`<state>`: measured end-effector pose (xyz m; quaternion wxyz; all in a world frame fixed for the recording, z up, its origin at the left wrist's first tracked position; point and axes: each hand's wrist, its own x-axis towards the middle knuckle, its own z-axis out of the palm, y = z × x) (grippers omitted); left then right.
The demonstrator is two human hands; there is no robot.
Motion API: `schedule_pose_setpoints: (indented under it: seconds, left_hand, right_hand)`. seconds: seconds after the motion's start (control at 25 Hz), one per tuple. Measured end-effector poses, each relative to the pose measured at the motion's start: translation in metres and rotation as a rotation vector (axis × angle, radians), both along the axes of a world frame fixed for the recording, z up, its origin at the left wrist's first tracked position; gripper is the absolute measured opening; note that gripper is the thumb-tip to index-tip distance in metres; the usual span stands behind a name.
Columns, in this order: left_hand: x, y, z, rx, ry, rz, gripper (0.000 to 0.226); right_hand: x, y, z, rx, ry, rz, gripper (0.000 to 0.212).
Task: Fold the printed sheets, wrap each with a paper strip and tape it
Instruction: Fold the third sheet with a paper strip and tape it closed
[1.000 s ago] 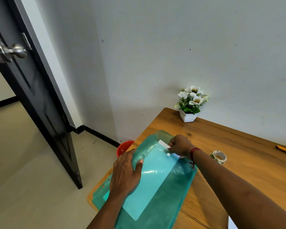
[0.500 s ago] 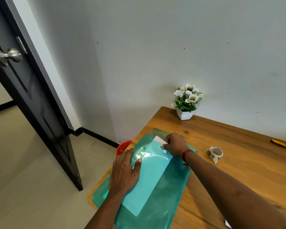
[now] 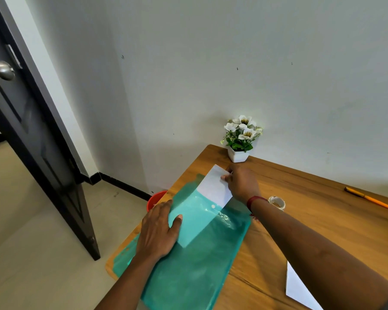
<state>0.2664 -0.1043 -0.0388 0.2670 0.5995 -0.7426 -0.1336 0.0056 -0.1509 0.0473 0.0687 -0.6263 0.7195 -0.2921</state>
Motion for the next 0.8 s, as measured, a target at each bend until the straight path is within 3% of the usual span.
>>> schedule_pose_setpoints:
  seconds: [0.28,0.48,0.64,0.8]
  left_hand:
    - [-0.006,-0.004,-0.003,-0.025,-0.224,0.010,0.060]
    - [-0.006,-0.004,-0.001,-0.026,-0.256,0.003,0.059]
    - [-0.005,-0.005,-0.001,-0.003,-0.251,-0.007,0.059]
    - [-0.006,-0.007,0.008,0.026,-0.240,-0.022,0.060]
  right_hand:
    - [-0.013,0.040,0.052,-0.369,0.183,0.021,0.019]
    - [-0.012,0.075,0.087,-0.577,0.360,-0.015,0.012]
    - [-0.019,0.100,0.101,-0.688,0.319,-0.027,0.015]
    - [-0.029,0.120,0.100,-0.757,0.096,-0.073,0.016]
